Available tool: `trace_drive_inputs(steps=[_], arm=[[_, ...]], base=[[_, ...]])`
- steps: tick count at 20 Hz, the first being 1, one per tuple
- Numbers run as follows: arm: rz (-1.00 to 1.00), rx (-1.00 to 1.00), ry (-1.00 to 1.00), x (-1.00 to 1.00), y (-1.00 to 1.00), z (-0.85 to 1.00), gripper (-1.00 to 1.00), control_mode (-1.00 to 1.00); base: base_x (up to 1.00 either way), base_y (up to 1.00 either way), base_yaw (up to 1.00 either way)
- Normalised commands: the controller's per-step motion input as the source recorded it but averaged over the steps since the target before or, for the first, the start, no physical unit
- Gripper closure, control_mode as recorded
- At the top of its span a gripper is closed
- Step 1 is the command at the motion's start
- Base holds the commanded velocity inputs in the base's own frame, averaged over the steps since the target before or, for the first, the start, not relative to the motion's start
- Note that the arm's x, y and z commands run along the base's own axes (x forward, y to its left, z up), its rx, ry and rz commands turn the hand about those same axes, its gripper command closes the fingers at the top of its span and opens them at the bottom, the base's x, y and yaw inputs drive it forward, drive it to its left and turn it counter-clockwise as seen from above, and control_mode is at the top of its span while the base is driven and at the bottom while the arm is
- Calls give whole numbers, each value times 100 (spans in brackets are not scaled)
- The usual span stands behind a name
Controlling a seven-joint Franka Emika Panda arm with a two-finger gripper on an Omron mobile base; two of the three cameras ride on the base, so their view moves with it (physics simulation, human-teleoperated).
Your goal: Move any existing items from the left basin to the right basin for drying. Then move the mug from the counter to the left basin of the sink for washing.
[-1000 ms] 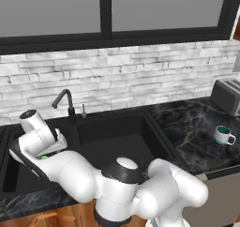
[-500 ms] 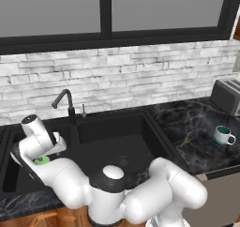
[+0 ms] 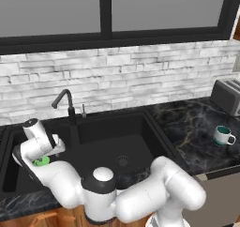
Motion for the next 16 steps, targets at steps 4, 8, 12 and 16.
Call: trace_drive_inputs(steps=[4,8,12,16], arm=[[0,1,0,34,22,-29,-100,-100],[0,1,0,28,26,-27,-100,-100],[0,0,0,25,32,-26,-100,-100],[0,0,0,20,26,-26,-100,-100]], base=[[0,0,0],[0,0,0],[0,0,0],[0,0,0]])
